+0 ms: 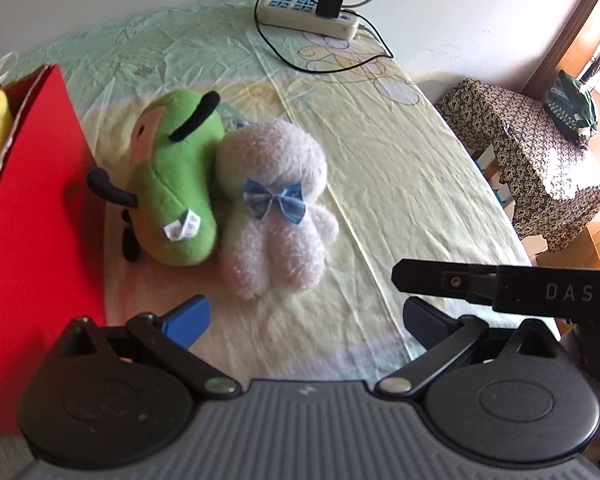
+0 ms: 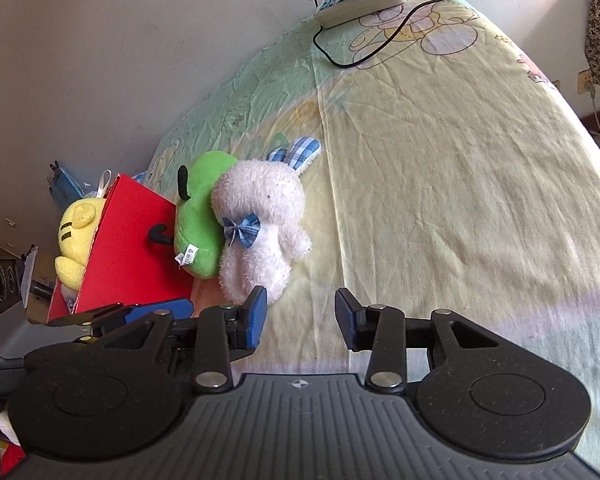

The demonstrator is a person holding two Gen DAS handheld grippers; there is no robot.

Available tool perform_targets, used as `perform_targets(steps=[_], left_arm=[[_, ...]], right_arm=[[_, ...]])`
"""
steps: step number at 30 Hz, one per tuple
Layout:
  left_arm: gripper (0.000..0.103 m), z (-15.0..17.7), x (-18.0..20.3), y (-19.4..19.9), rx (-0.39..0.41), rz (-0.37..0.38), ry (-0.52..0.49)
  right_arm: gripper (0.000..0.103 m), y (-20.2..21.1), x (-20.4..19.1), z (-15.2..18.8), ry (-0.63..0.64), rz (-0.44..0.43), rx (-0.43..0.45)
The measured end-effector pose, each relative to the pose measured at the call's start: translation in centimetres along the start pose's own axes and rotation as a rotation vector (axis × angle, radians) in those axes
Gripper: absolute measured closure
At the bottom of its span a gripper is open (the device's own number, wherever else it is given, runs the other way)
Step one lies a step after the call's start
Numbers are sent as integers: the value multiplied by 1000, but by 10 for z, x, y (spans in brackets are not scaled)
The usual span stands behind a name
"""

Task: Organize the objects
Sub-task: 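Grasp the white plush with plaid ears using the right gripper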

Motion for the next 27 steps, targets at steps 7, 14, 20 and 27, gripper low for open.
perform_targets(steps=[7, 14, 20, 27], left_arm=[[1, -10, -13, -16, -14, -15, 31], [13, -18, -17, -27, -29, 25, 24], [24, -22, -19, -41, -60, 46, 17], [28, -24, -18, -42, -51, 30, -8]], right_arm=[[61, -20, -5, -16, 5, -33, -47], [61, -41, -11, -25, 8, -53, -83], [61, -62, -13, -31, -7, -82, -123], [69, -68, -17, -33, -5, -114, -144]])
Point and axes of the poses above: each gripper's, at about its wrist camera, not at the fingertips, and y roughly against the way its jaws point, x to its right, z to its underside, the point moved 9 cm from there along -y, roughly the way its jaws point, and after that the axes turned 15 degrees about -x, right-handed, at the moved point
